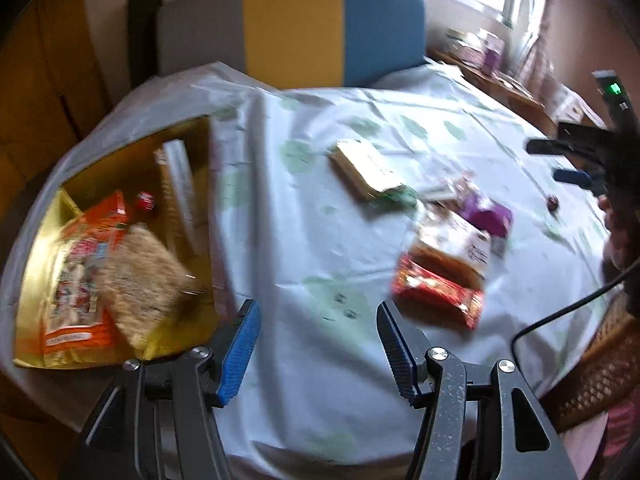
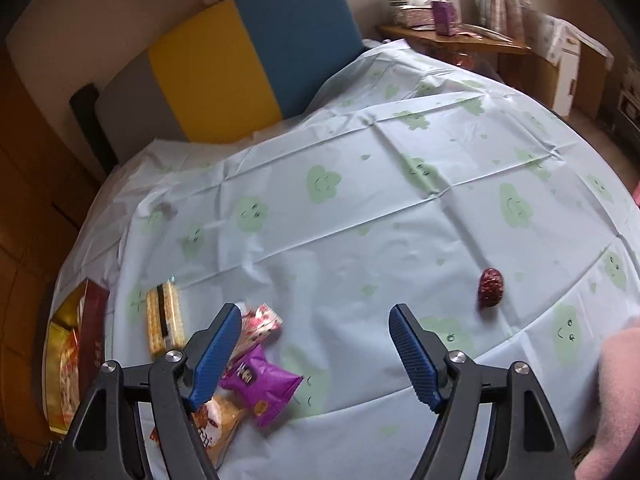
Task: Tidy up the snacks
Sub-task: 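Move both tools back over the snacks on the cloth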
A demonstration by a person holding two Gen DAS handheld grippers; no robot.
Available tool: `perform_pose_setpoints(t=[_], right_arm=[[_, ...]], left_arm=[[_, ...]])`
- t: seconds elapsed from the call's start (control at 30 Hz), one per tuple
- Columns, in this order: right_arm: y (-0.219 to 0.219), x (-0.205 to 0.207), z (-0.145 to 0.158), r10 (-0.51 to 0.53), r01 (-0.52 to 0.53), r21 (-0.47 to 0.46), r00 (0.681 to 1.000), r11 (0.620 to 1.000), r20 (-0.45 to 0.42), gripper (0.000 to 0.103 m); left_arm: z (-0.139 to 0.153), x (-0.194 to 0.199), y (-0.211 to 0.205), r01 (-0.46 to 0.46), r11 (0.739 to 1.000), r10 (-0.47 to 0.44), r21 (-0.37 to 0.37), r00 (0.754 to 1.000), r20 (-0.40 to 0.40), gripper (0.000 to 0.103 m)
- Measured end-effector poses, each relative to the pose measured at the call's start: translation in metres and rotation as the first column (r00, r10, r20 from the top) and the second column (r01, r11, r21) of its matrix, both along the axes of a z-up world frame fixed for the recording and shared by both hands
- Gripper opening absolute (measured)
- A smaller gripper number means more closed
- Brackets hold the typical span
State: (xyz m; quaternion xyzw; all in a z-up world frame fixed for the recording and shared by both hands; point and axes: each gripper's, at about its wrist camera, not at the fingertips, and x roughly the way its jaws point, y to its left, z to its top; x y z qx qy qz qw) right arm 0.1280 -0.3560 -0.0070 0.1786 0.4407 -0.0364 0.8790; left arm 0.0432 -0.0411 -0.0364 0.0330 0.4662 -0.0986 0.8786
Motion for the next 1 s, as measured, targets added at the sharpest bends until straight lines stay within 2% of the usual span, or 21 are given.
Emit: perform_pose_setpoints(t=[0.1, 0.17, 0.23, 0.33, 0.53, 0.6, 0.77, 1.0], right_arm=[[0.006, 0.001, -0.004, 0.030, -0.030, -0.007, 0.999, 1.000, -0.018, 0.078], [0.007, 0.001, -0.004, 0.034, -0.034, -0.007, 0.999, 0.999, -0.017, 0.078], [0.006, 0.000, -0.005, 0.031, -0.031, 0.000, 0.999, 1.000, -0.019, 0.078], [0.005, 0.001, -0.005, 0.030, -0.030, 0.004, 0.999, 1.000, -0.022, 0.078], [0.010, 0.001, -0.004, 0.057, -0.057, 0.004, 0.998, 0.998, -0.018, 0.078], [0.011, 0.002, -0.004, 0.065, -0.065, 0.004, 0.998, 0.998, -0.019, 0.078], [0.014, 0.002, -0.005, 0.085, -0.085, 0.009, 0.996, 0.996, -0.026, 0.078], [0.019, 0.005, -0.008, 0.108, -0.108, -0.010, 0.993, 0.994, -0.041, 0.078]], left_arm=[[-0.005, -0.001, -0.014, 0.044, 0.999, -0.044, 0.001, 0.999, -0.010, 0.057], [-0.008, 0.000, -0.023, 0.073, 0.997, -0.074, -0.020, 0.997, -0.034, 0.052], [-0.013, 0.004, -0.030, 0.084, 0.995, -0.087, -0.045, 0.994, -0.066, 0.052], [-0.021, 0.013, -0.044, 0.089, 0.992, -0.100, -0.092, 0.987, -0.127, 0.052], [-0.038, 0.029, -0.063, 0.041, 0.993, -0.063, -0.107, 0.976, -0.210, 0.053], [-0.038, 0.032, -0.067, 0.030, 0.993, -0.053, -0.114, 0.977, -0.206, 0.054], [-0.037, 0.040, -0.070, 0.037, 0.997, -0.048, -0.069, 0.986, -0.160, 0.056], [-0.039, 0.042, -0.040, -0.032, 0.999, 0.027, -0.030, 0.990, -0.141, 0.054]])
